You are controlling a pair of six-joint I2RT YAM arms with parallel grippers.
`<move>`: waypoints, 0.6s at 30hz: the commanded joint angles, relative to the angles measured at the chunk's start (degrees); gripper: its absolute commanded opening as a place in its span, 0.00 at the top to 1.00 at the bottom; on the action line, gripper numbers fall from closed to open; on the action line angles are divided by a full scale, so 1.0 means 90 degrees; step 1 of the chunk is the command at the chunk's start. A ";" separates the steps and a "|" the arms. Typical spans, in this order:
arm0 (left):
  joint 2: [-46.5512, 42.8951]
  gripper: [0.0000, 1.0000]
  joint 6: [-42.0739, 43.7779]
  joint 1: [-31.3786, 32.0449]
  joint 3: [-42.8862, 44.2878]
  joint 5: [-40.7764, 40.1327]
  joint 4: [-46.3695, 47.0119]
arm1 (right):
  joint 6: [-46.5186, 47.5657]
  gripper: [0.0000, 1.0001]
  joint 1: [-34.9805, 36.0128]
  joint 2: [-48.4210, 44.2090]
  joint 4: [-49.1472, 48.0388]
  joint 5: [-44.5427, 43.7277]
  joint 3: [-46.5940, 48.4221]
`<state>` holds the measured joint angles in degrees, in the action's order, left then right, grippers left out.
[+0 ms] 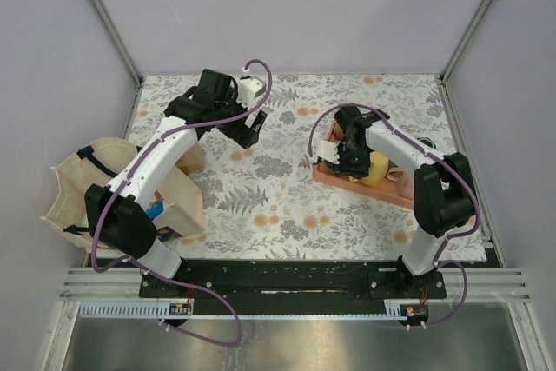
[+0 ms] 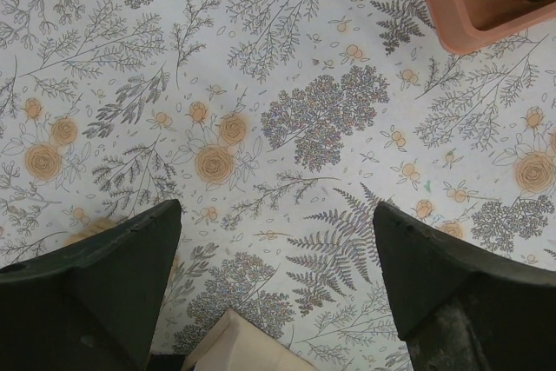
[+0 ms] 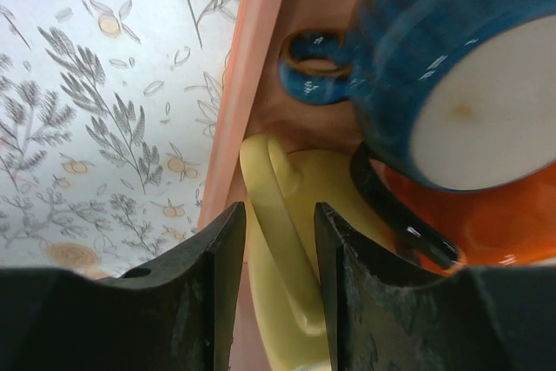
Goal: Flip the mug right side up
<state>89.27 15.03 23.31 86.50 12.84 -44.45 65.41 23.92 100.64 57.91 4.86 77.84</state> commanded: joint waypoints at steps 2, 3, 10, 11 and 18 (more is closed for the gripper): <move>-0.0164 0.05 -0.0078 0.0027 0.0076 0.0077 0.0163 | 0.0505 0.55 -0.0012 -0.0108 -0.0242 -0.1037 -0.0504; -0.0154 0.05 -0.0078 0.0027 0.0106 0.0077 0.0163 | 0.0593 0.54 -0.0002 -0.0118 -0.0320 -0.1125 -0.0582; -0.0144 0.05 -0.0058 0.0027 0.0116 0.0048 0.0163 | 0.0789 0.78 0.0037 -0.0322 -0.0302 -0.1107 -0.0476; -0.0154 0.05 -0.0058 0.0027 0.0116 0.0038 0.0163 | 0.0789 0.81 0.0047 -0.0410 -0.0224 -0.1058 -0.0417; -0.0086 0.05 -0.0068 0.0027 0.0106 0.0058 0.0192 | 0.0634 1.00 0.0047 -0.1142 0.0840 -0.0210 0.0695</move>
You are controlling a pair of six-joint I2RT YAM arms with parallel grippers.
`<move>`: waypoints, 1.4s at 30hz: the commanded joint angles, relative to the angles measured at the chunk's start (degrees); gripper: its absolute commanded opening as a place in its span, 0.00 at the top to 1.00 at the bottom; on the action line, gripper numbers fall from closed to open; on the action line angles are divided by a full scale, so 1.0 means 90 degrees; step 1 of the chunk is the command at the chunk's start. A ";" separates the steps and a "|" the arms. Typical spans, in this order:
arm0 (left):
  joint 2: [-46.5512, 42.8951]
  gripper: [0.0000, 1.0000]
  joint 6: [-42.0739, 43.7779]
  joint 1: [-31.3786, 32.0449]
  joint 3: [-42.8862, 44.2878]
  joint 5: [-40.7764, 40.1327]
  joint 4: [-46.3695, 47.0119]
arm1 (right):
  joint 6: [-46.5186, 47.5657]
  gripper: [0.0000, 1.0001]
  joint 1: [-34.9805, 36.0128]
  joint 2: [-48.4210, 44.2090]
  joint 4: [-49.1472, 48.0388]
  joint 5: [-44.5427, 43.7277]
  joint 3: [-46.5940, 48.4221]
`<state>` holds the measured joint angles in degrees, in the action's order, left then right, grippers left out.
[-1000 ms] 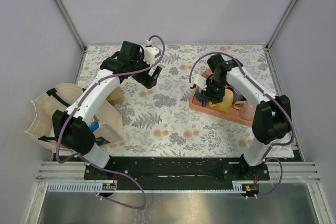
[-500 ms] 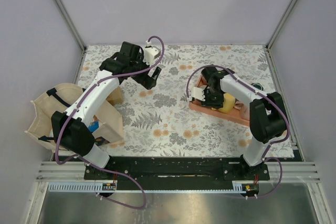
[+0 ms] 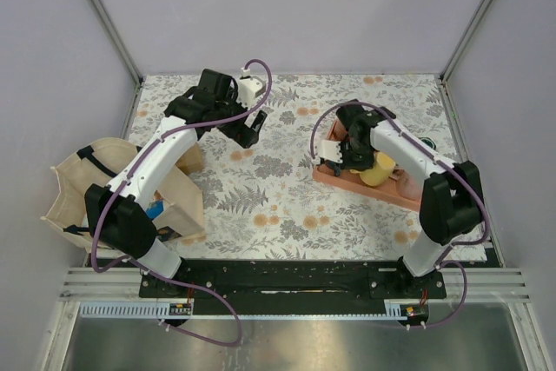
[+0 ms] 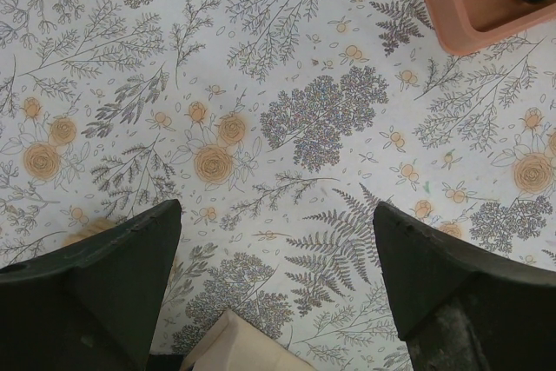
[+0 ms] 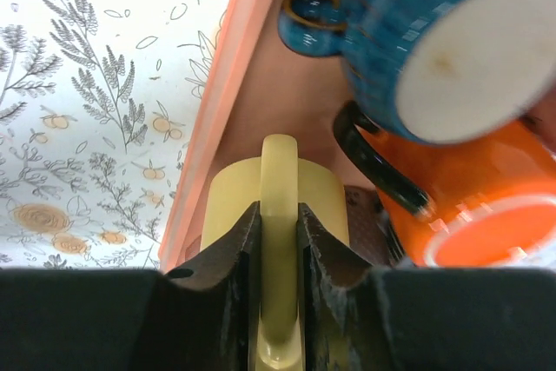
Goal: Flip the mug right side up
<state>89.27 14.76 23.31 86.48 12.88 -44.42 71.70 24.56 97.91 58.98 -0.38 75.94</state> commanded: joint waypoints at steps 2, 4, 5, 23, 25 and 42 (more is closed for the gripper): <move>-0.0056 0.05 -0.0126 0.0027 0.0147 0.0053 0.0268 | -0.0513 1.00 -0.0023 -0.1005 0.0674 0.0617 0.1384; -0.0017 0.05 -0.0263 0.0027 0.0206 0.0033 0.0385 | -0.1196 1.00 -0.0033 -0.1112 0.0256 0.0881 0.1717; -0.0007 0.05 -0.0341 0.0027 0.0274 0.0033 0.0443 | -0.1567 1.00 -0.0033 -0.1181 -0.0037 0.1047 0.1805; -0.0213 0.05 -0.2039 -0.0686 0.0333 0.4769 0.4524 | -0.8533 1.00 0.0064 -0.1260 -0.8261 0.4290 0.1650; -0.0125 0.09 -0.2158 -0.0618 0.0333 0.4750 0.4760 | -0.8504 1.00 0.0103 -0.1211 -0.8360 0.4359 0.1572; 0.0569 1.00 -0.2044 -0.0637 0.1132 0.4841 0.3858 | -0.7342 0.19 0.0202 -0.1063 -0.6935 0.4125 0.0987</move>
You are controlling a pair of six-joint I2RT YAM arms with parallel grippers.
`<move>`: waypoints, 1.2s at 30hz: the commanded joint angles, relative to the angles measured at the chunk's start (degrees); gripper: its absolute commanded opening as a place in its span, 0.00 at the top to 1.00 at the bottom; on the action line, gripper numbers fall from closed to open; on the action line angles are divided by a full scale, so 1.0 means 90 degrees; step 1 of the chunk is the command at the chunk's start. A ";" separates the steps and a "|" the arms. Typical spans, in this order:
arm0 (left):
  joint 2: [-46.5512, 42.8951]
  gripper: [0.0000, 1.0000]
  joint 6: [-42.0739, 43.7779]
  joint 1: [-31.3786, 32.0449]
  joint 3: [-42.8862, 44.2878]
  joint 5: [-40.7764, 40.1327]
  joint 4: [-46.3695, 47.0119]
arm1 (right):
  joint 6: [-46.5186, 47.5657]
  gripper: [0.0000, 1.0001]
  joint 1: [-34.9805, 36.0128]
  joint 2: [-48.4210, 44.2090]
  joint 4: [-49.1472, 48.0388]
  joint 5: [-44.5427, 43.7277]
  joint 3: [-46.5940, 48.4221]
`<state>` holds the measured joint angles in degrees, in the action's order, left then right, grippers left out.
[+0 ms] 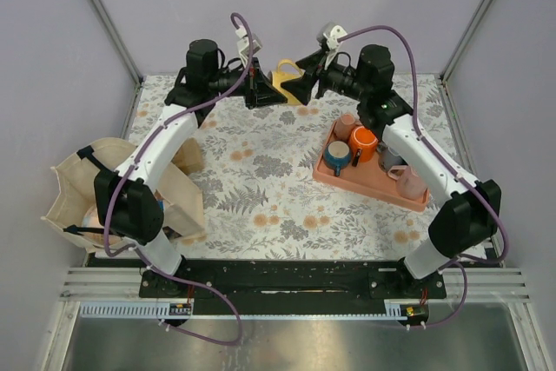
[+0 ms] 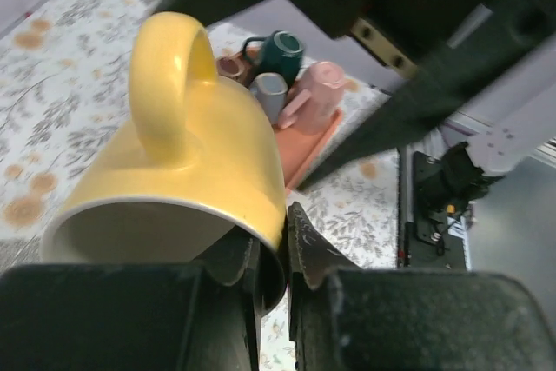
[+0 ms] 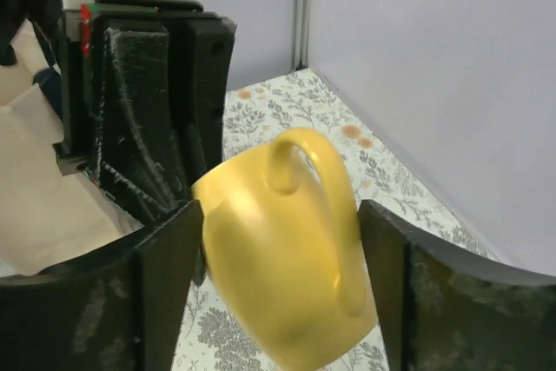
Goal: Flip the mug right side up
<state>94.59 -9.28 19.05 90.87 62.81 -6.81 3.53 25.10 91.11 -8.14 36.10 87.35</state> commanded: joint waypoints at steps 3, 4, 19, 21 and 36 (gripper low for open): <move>0.0231 1.00 0.2450 -0.0261 0.1531 -0.1488 -0.2603 | 0.0514 0.09 0.0082 -0.0863 0.0805 -0.0337 -0.0837; 0.0407 1.00 0.3211 -0.0261 0.1950 -0.1829 -0.3473 | 0.0651 0.09 0.0082 -0.0991 0.1145 -0.0436 -0.0926; 0.2799 1.00 0.6677 0.0149 0.4188 -0.7563 -0.5953 | 0.1102 0.05 0.0004 -0.1940 0.2789 -0.1794 -0.2098; 0.3064 1.00 0.6384 0.0139 0.4434 -0.7730 -0.6001 | 0.1112 0.05 -0.0006 -0.1920 0.2858 -0.1755 -0.2089; 0.3611 1.00 0.3172 -0.0348 0.4493 -0.7144 -0.6783 | 0.1483 0.04 -0.0006 -0.1940 0.4007 -0.1882 -0.1544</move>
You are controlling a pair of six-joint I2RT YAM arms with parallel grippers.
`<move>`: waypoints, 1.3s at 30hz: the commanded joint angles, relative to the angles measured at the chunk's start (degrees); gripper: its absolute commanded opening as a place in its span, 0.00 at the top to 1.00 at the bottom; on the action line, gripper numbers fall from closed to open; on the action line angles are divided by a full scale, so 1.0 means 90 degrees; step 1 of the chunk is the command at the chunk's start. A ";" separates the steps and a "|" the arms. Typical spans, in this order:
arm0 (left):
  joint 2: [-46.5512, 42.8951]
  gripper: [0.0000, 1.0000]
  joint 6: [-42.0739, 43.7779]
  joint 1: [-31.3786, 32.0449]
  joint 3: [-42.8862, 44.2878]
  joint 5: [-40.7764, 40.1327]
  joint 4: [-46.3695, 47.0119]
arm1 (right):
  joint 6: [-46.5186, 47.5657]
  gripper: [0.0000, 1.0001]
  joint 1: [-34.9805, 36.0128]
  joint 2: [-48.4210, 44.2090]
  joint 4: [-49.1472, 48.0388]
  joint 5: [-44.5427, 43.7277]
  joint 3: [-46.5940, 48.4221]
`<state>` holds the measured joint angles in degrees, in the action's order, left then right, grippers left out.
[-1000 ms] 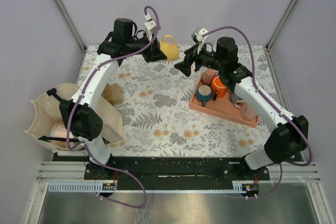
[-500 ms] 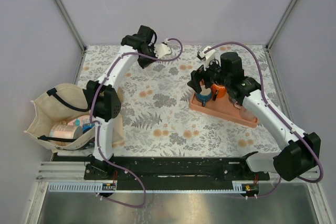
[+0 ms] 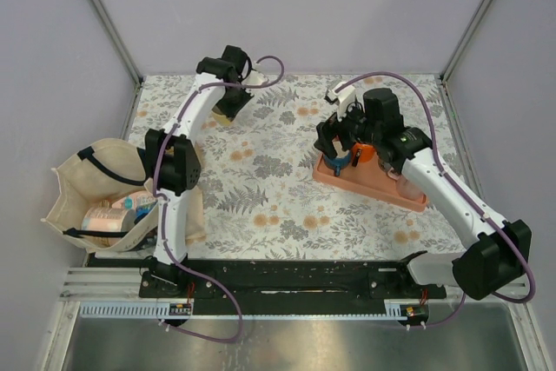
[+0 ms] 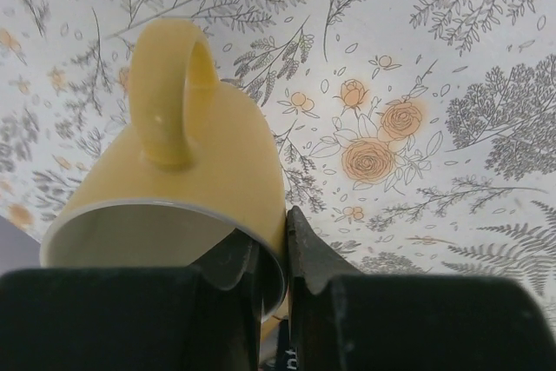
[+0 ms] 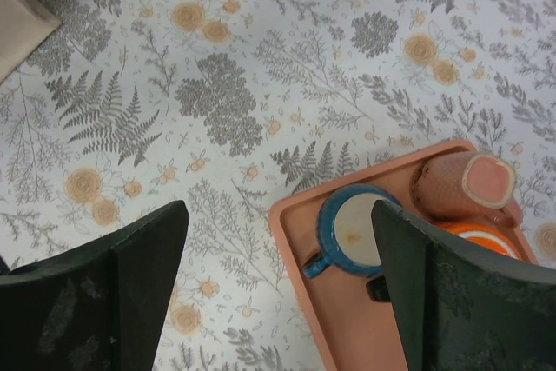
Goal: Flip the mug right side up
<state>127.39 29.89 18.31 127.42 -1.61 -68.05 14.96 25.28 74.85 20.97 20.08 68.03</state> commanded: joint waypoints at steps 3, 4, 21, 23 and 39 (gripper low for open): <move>0.0054 1.00 -0.1660 -0.0393 0.0394 0.0129 0.0061 | 0.0466 0.04 -0.0025 -0.0016 0.1730 -0.0101 0.1258; 0.0103 1.00 -0.1748 -0.0442 0.0403 0.0149 0.0100 | 0.0525 0.04 -0.0016 0.0023 0.1906 -0.0169 0.1375; 0.0855 1.00 -0.2139 -0.0667 0.0647 0.0803 0.0159 | 0.0291 0.07 -0.0016 0.0423 0.2211 -0.0229 0.1611; 0.0894 1.00 -0.2139 -0.0667 0.0657 0.0794 0.0149 | 0.0320 0.07 -0.0025 0.0463 0.2221 -0.0229 0.1660; -0.0023 0.31 -0.2052 -0.0677 0.0736 0.0852 0.0237 | 0.0379 0.04 -0.0181 0.0502 0.2786 -0.0384 0.1913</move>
<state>135.02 11.94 12.67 131.24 5.65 -67.57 18.24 24.80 79.29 43.33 18.00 81.34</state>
